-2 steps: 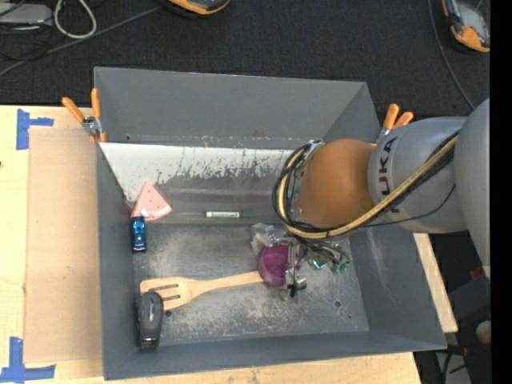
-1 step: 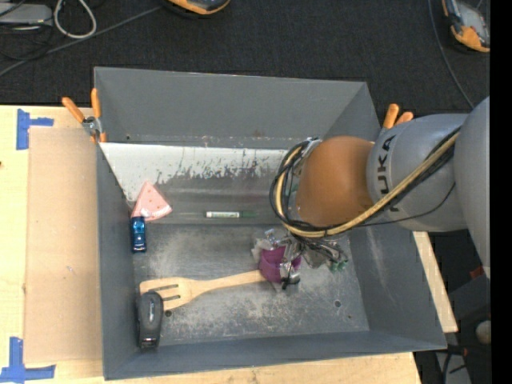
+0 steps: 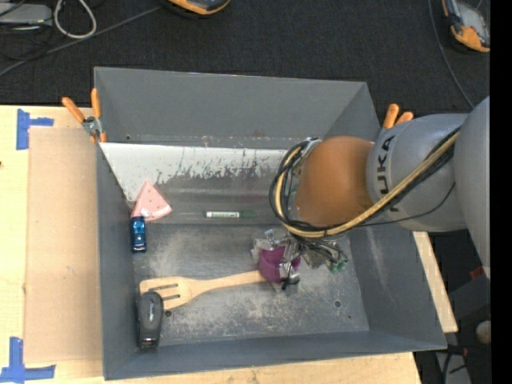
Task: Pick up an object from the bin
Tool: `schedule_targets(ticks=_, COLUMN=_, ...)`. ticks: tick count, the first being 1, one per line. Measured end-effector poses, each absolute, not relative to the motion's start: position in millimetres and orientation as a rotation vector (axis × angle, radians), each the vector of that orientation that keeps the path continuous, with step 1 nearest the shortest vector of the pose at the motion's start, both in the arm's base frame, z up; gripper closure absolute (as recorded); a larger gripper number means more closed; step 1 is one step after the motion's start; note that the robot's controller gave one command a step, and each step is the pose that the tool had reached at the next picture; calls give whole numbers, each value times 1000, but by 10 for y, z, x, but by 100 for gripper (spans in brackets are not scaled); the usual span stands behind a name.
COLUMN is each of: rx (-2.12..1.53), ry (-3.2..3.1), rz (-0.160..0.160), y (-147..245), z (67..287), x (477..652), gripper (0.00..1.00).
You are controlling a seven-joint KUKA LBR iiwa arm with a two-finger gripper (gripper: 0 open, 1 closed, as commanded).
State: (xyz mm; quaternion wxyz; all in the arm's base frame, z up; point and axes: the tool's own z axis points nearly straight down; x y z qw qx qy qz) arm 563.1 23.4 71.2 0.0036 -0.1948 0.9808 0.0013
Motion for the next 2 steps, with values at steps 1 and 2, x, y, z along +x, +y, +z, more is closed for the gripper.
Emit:
schedule_targets(ticks=1, rx=-645, ry=3072, rz=7, y=311, z=1381, x=5719, gripper=100)
schedule_targets(ticks=2, rx=-689, ry=3069, rz=9, y=156, z=1787, x=5586, gripper=100)
